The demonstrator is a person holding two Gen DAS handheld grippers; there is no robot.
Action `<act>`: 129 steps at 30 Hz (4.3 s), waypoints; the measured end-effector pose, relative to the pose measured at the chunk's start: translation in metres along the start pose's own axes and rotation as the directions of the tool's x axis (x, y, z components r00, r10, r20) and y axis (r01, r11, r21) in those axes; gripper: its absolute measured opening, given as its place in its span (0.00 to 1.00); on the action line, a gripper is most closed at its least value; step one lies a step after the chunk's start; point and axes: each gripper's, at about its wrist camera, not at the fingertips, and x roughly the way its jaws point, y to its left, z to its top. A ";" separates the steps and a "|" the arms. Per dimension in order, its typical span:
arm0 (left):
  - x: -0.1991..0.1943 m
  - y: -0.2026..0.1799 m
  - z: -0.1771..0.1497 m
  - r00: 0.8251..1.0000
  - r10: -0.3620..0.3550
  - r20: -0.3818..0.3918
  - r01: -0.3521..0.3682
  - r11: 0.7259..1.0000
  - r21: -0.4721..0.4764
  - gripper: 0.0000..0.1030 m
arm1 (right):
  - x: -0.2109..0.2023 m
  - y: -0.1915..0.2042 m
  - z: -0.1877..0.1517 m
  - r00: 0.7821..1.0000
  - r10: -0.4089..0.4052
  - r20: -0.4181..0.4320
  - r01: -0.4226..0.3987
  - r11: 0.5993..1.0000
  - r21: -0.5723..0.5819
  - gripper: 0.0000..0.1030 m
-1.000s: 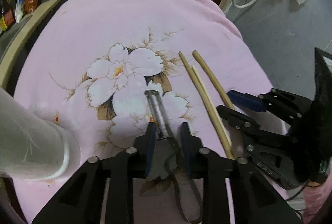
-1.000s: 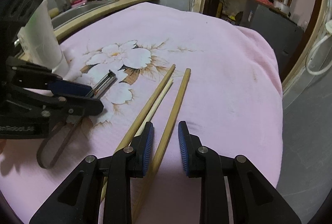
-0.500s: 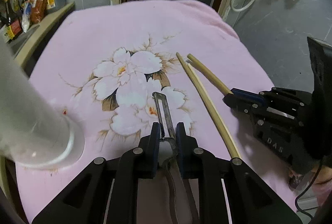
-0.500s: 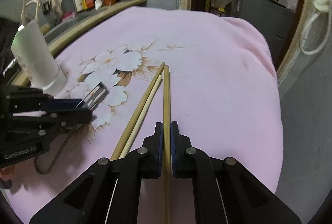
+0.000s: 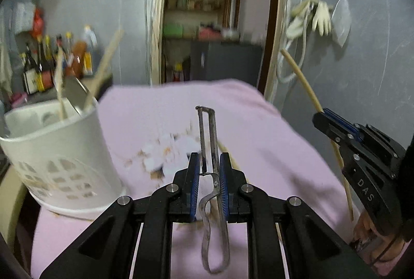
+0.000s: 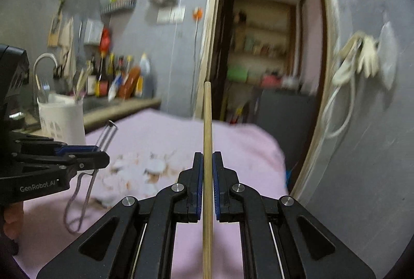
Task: Organize utensils
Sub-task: 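Lift and carry the peeler and chopstick with both tools toward the white holder, then open both tools over the holder to drop the peeler and chopstick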
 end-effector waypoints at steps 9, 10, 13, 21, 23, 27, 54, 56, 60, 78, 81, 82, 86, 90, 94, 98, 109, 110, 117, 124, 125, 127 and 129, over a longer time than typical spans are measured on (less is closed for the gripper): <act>-0.031 -0.005 0.006 0.979 0.050 0.196 -0.053 0.999 0.007 0.12 | -0.016 0.008 0.010 0.985 -0.062 0.158 0.058 0.998 0.027 0.04; -0.034 -0.005 0.007 0.978 0.050 0.201 -0.052 0.999 0.005 0.12 | -0.017 0.010 0.011 0.983 -0.069 0.172 0.065 0.997 0.029 0.04; -0.045 0.000 0.013 0.972 0.053 0.228 -0.056 0.998 0.003 0.12 | -0.023 0.014 0.012 0.967 -0.108 0.229 0.107 0.994 0.018 0.05; -0.069 0.014 0.033 0.961 0.048 0.273 -0.047 0.999 -0.008 0.12 | -0.033 0.023 0.032 0.913 -0.185 0.363 0.177 0.983 0.055 0.05; -0.074 0.017 0.038 0.958 0.051 0.284 -0.051 0.999 -0.006 0.12 | -0.034 0.027 0.038 0.902 -0.188 0.388 0.176 0.982 0.065 0.05; -0.088 0.026 0.048 0.947 0.068 0.314 -0.071 0.997 -0.004 0.12 | -0.033 0.042 0.054 0.889 -0.161 0.428 0.148 0.987 0.064 0.05; -0.132 0.202 0.083 0.866 0.345 0.361 -0.273 0.933 -0.235 0.12 | 0.040 0.160 0.138 0.815 0.167 0.556 -0.325 0.924 0.199 0.05; -0.123 0.207 0.079 0.873 0.344 0.346 -0.273 0.932 -0.236 0.12 | 0.049 0.162 0.135 0.812 0.194 0.550 -0.360 0.909 0.211 0.05; -0.110 0.213 0.071 0.883 0.338 0.325 -0.268 0.933 -0.241 0.12 | 0.060 0.163 0.125 0.812 0.232 0.536 -0.398 0.891 0.218 0.05; -0.081 0.214 0.059 0.900 0.349 0.262 -0.285 0.924 -0.254 0.12 | 0.080 0.171 0.114 0.829 0.190 0.525 -0.349 0.910 0.222 0.05; -0.079 0.212 0.059 0.900 0.351 0.258 -0.292 0.925 -0.242 0.12 | 0.084 0.172 0.112 0.837 0.185 0.515 -0.338 0.915 0.219 0.05; -0.078 0.212 0.059 0.901 0.351 0.257 -0.292 0.926 -0.241 0.12 | 0.085 0.173 0.111 0.840 0.184 0.510 -0.335 0.916 0.220 0.05; -0.075 0.214 0.056 0.902 0.355 0.244 -0.298 0.923 -0.242 0.12 | 0.089 0.172 0.108 0.848 0.184 0.497 -0.329 0.917 0.223 0.05; -0.071 0.213 0.053 0.907 0.353 0.228 -0.302 0.925 -0.232 0.12 | 0.091 0.173 0.104 0.854 0.181 0.487 -0.321 0.921 0.221 0.05; -0.069 0.214 0.050 0.915 0.339 0.220 -0.288 0.929 -0.233 0.12 | 0.088 0.174 0.101 0.862 0.177 0.475 -0.307 0.928 0.211 0.05; -0.072 0.215 0.047 0.923 0.312 0.227 -0.255 0.935 -0.246 0.12 | 0.084 0.174 0.099 0.870 0.174 0.462 -0.298 0.931 0.211 0.06; -0.090 0.218 0.045 0.934 0.262 0.242 -0.188 0.939 -0.288 0.22 | 0.065 0.167 0.103 0.860 0.198 0.471 -0.319 0.928 0.193 0.22; -0.091 0.217 0.045 0.934 0.261 0.243 -0.188 0.940 -0.286 0.22 | 0.062 0.165 0.104 0.858 0.195 0.475 -0.318 0.928 0.193 0.22; -0.095 0.206 0.050 0.935 0.250 0.252 -0.179 0.945 -0.273 0.27 | 0.049 0.148 0.105 0.863 0.178 0.473 -0.299 0.935 0.192 0.35; -0.101 0.187 0.056 0.925 0.257 0.279 -0.187 0.949 -0.253 0.45 | 0.035 0.119 0.101 0.873 0.141 0.467 -0.262 0.943 0.205 0.55; -0.101 0.185 0.057 0.925 0.256 0.282 -0.187 0.950 -0.250 0.46 | 0.033 0.115 0.100 0.876 0.136 0.463 -0.256 0.944 0.207 0.58; -0.104 0.178 0.059 0.919 0.258 0.297 -0.188 0.951 -0.244 0.55 | 0.030 0.108 0.100 0.882 0.125 0.455 -0.243 0.947 0.210 0.63; -0.108 0.171 0.061 0.913 0.256 0.318 -0.185 0.954 -0.235 0.61 | 0.026 0.100 0.097 0.885 0.115 0.451 -0.232 0.949 0.213 0.68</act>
